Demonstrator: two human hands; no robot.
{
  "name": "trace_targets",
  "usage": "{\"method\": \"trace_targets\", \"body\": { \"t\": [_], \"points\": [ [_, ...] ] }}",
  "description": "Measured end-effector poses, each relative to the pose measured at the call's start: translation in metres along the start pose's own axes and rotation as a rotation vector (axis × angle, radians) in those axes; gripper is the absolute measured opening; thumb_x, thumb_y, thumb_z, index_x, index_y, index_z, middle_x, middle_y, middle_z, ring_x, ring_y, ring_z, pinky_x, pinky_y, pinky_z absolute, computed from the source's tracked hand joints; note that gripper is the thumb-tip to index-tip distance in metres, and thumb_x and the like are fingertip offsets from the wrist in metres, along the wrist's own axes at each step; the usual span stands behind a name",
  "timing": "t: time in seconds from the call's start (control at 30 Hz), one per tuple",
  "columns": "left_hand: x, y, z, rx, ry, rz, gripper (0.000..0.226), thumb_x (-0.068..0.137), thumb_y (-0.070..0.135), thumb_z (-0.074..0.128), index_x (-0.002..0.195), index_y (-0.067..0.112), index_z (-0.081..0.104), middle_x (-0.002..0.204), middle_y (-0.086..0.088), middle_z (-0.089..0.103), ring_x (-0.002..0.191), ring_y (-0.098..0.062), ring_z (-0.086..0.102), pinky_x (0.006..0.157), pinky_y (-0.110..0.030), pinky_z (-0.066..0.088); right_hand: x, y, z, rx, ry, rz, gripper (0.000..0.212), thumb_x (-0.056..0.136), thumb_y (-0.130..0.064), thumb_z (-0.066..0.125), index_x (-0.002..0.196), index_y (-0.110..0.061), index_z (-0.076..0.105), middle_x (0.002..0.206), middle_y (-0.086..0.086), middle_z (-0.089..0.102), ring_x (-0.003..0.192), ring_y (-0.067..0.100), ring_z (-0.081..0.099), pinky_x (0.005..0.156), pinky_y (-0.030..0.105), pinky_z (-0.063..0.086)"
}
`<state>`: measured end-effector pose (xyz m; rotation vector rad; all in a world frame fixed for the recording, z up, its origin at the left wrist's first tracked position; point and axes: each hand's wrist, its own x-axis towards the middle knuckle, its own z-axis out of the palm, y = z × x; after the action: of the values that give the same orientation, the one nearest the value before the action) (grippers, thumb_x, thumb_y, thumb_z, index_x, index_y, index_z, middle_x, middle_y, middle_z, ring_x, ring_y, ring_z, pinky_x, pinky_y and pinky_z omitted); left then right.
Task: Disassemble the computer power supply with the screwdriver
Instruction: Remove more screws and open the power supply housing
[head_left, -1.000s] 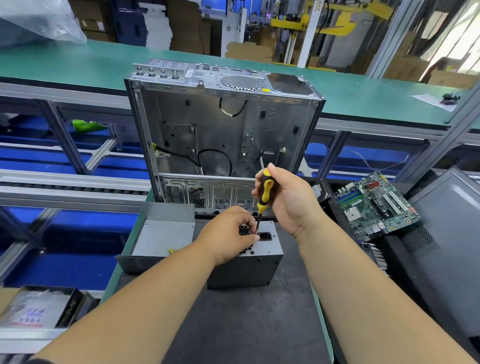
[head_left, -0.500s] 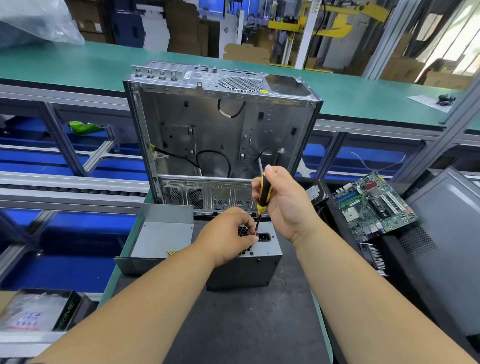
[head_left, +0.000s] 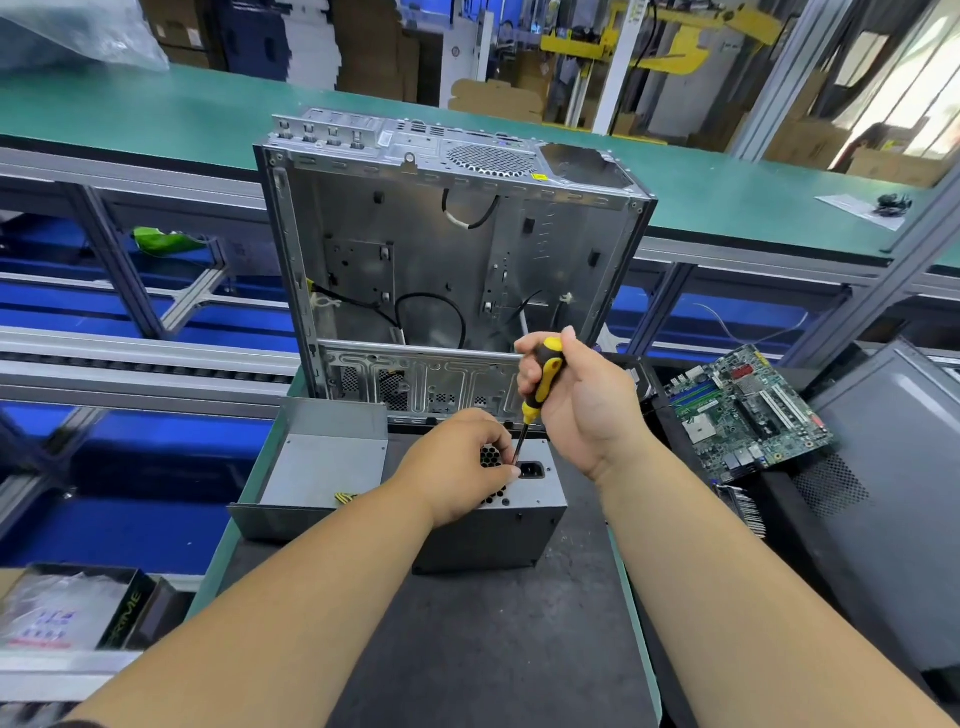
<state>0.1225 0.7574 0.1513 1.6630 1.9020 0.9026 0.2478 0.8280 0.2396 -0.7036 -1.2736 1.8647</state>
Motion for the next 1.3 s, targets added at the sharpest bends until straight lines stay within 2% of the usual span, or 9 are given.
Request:
{"method": "trace_targets", "body": {
  "t": [0.13, 0.23, 0.37, 0.47, 0.63, 0.77, 0.97, 1.17, 1.3],
  "points": [
    [0.0, 0.001, -0.001, 0.006, -0.003, -0.003, 0.016, 0.08, 0.037, 0.073, 0.074, 0.038, 0.058, 0.106, 0.022, 0.054, 0.101, -0.002, 0.055, 0.092, -0.035, 0.048, 0.0, 0.006, -0.004, -0.009, -0.003, -0.021, 0.036, 0.101, -0.044, 0.041, 0.094, -0.013, 0.057, 0.068, -0.001, 0.049, 0.063, 0.013, 0.045, 0.065, 0.024, 0.042],
    [0.0, 0.001, -0.001, 0.016, -0.009, 0.0, 0.015, 0.081, 0.039, 0.072, 0.076, 0.038, 0.058, 0.106, 0.022, 0.053, 0.101, -0.004, 0.054, 0.092, -0.035, 0.048, -0.001, 0.01, -0.004, -0.07, 0.007, -0.068, 0.024, 0.092, -0.04, 0.052, 0.088, -0.017, 0.052, 0.074, -0.001, 0.058, 0.067, 0.014, 0.05, 0.071, 0.029, 0.043],
    [0.001, 0.001, -0.001, 0.017, -0.006, 0.003, 0.017, 0.08, 0.04, 0.073, 0.074, 0.038, 0.057, 0.104, 0.021, 0.054, 0.099, -0.004, 0.055, 0.09, -0.036, 0.049, -0.002, 0.008, -0.005, -0.107, 0.011, -0.066, 0.024, 0.09, -0.04, 0.054, 0.084, -0.02, 0.064, 0.083, -0.002, 0.065, 0.076, 0.016, 0.06, 0.082, 0.034, 0.047],
    [0.001, 0.0, 0.0, 0.017, -0.004, -0.003, 0.016, 0.079, 0.042, 0.073, 0.074, 0.039, 0.058, 0.102, 0.022, 0.053, 0.096, -0.002, 0.055, 0.088, -0.035, 0.05, -0.004, 0.007, -0.005, -0.138, -0.007, -0.051, 0.032, 0.1, -0.037, 0.049, 0.09, -0.015, 0.07, 0.084, -0.001, 0.066, 0.08, 0.016, 0.061, 0.086, 0.035, 0.049],
    [0.001, 0.0, 0.0, -0.004, -0.002, -0.003, 0.017, 0.078, 0.04, 0.074, 0.073, 0.039, 0.058, 0.103, 0.021, 0.054, 0.097, -0.001, 0.055, 0.089, -0.036, 0.049, -0.004, 0.005, 0.0, -0.051, -0.041, -0.011, 0.048, 0.108, -0.035, 0.033, 0.094, -0.005, 0.068, 0.073, 0.003, 0.054, 0.071, 0.015, 0.05, 0.074, 0.027, 0.047],
    [0.001, 0.001, -0.001, -0.005, -0.007, -0.001, 0.017, 0.078, 0.038, 0.074, 0.073, 0.038, 0.058, 0.103, 0.02, 0.055, 0.098, -0.003, 0.056, 0.09, -0.037, 0.049, -0.002, 0.009, 0.0, -0.034, -0.031, -0.009, 0.054, 0.107, -0.043, 0.026, 0.095, -0.008, 0.066, 0.066, 0.002, 0.045, 0.064, 0.013, 0.043, 0.068, 0.025, 0.042],
    [0.001, 0.001, -0.002, -0.005, -0.017, -0.003, 0.017, 0.079, 0.038, 0.074, 0.073, 0.039, 0.058, 0.105, 0.021, 0.054, 0.101, -0.003, 0.055, 0.092, -0.038, 0.049, 0.0, 0.012, -0.006, -0.06, -0.016, -0.056, 0.029, 0.095, -0.045, 0.048, 0.087, -0.018, 0.045, 0.071, -0.001, 0.052, 0.065, 0.015, 0.045, 0.071, 0.029, 0.04],
    [0.003, 0.001, -0.002, 0.001, -0.021, -0.01, 0.016, 0.08, 0.04, 0.073, 0.074, 0.039, 0.058, 0.104, 0.022, 0.054, 0.101, -0.003, 0.055, 0.092, -0.038, 0.049, 0.003, 0.011, -0.009, -0.065, 0.018, -0.056, 0.035, 0.099, -0.04, 0.05, 0.081, -0.017, 0.07, 0.079, 0.0, 0.064, 0.073, 0.015, 0.062, 0.082, 0.034, 0.052],
    [0.003, 0.001, -0.003, -0.007, -0.026, -0.006, 0.016, 0.079, 0.038, 0.074, 0.074, 0.038, 0.059, 0.104, 0.021, 0.054, 0.101, -0.003, 0.055, 0.092, -0.039, 0.049, 0.003, 0.005, -0.006, -0.033, -0.015, -0.001, 0.051, 0.107, -0.038, 0.035, 0.078, -0.013, 0.069, 0.068, 0.003, 0.056, 0.066, 0.015, 0.053, 0.074, 0.029, 0.049]
  ]
}}
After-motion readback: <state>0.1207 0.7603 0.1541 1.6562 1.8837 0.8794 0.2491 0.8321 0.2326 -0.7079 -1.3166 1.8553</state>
